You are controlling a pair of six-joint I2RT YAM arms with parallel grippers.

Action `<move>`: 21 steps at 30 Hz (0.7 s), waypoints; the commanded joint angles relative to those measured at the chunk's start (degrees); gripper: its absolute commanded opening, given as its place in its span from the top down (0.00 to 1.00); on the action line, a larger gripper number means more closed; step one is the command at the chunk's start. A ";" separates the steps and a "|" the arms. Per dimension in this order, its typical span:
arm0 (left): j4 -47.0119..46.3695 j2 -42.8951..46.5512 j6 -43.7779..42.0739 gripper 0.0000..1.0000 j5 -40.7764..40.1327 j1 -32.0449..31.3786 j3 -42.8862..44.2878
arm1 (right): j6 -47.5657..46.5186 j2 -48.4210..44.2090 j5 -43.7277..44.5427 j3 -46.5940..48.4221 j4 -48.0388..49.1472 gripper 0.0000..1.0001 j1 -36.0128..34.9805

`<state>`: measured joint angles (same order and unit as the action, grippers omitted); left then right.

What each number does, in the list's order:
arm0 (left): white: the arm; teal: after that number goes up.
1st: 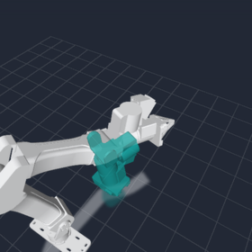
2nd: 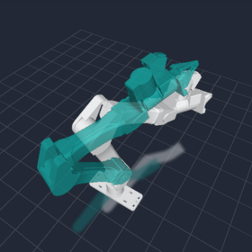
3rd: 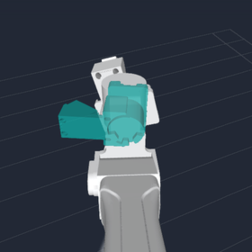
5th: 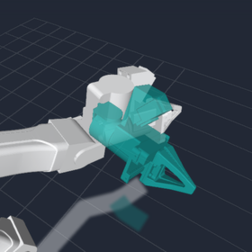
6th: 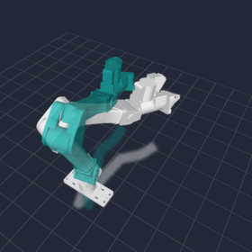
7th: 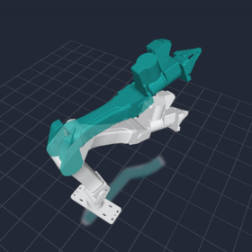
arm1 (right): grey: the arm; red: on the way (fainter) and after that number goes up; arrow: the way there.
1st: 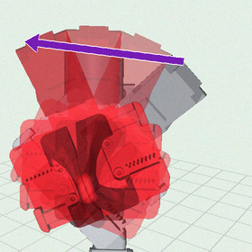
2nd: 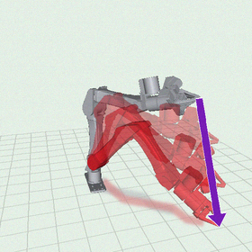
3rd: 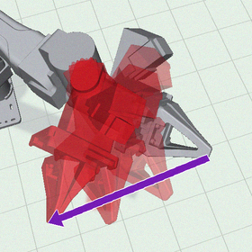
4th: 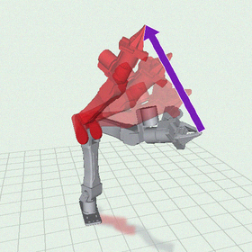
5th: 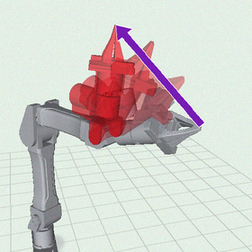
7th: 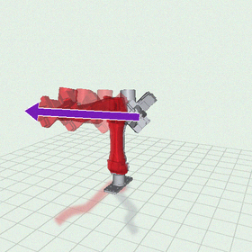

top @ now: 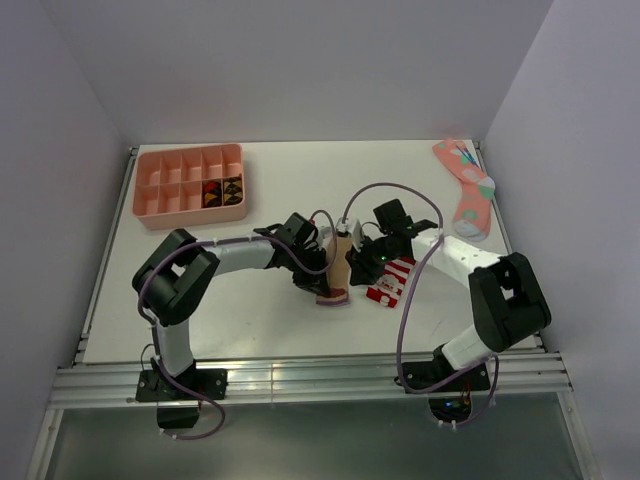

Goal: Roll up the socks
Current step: Roll the sock at the center of the board.

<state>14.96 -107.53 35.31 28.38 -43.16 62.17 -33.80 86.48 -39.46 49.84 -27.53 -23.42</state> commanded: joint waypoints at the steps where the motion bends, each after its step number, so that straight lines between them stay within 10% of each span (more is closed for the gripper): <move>1: 7.80 -2.69 -3.58 1.00 -2.45 0.00 -0.56 | -3.11 -1.75 -0.18 -0.18 3.80 0.56 -2.15; 21: 8.07 -3.83 -4.20 1.00 -2.80 0.09 0.14 | -4.69 -9.32 -2.20 -7.31 8.72 0.58 -2.68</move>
<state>17.41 -108.51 34.06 29.82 -42.70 63.48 -36.05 75.92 -40.16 41.76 -18.65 -25.74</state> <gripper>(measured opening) 0.143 0.427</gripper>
